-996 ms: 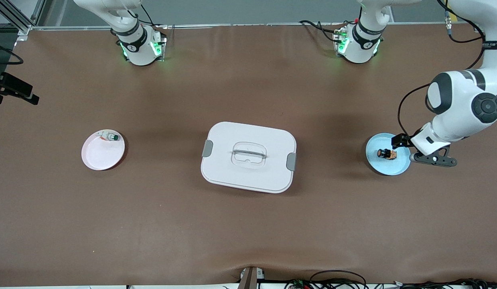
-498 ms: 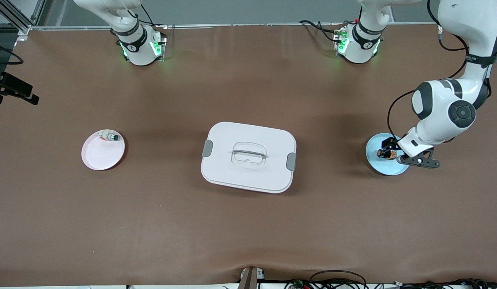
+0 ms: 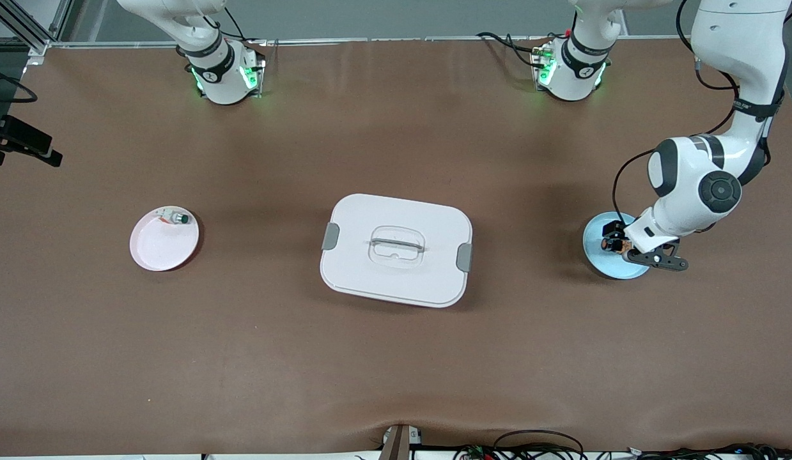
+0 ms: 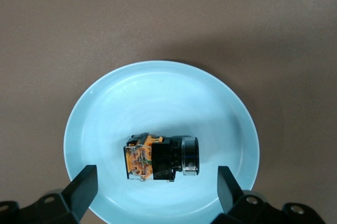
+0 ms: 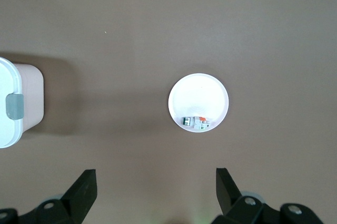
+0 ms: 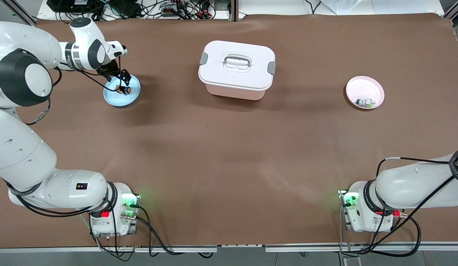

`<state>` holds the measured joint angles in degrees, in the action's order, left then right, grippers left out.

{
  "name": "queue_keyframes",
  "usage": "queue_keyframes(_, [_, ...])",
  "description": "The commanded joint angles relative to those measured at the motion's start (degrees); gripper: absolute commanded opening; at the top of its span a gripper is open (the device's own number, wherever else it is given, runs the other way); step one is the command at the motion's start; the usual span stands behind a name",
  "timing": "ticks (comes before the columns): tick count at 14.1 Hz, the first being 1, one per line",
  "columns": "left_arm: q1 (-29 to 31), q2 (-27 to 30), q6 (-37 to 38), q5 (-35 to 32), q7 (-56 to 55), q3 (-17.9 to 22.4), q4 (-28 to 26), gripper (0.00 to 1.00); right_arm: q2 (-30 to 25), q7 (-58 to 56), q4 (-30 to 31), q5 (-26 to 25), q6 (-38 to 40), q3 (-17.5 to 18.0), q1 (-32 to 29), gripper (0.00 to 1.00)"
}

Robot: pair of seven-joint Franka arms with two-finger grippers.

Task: Transfer orange switch to right arm and place
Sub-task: 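Close the left gripper on the orange switch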

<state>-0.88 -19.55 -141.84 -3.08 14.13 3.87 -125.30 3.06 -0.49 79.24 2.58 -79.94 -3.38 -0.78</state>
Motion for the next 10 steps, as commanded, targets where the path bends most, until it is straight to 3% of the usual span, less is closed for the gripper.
queue_keyframes(1, [0.7,-1.28,-1.16,-0.79,1.16,-0.36,0.14,1.0,-1.04,-0.66,0.48,0.49,0.05,0.31,-0.63,1.0])
queue_keyframes(10, [1.05,-4.09,-2.21,-0.7,1.25,-0.36,1.28,1.0,-1.04,-0.66,0.48,0.49,0.05,0.22,-0.72,1.0])
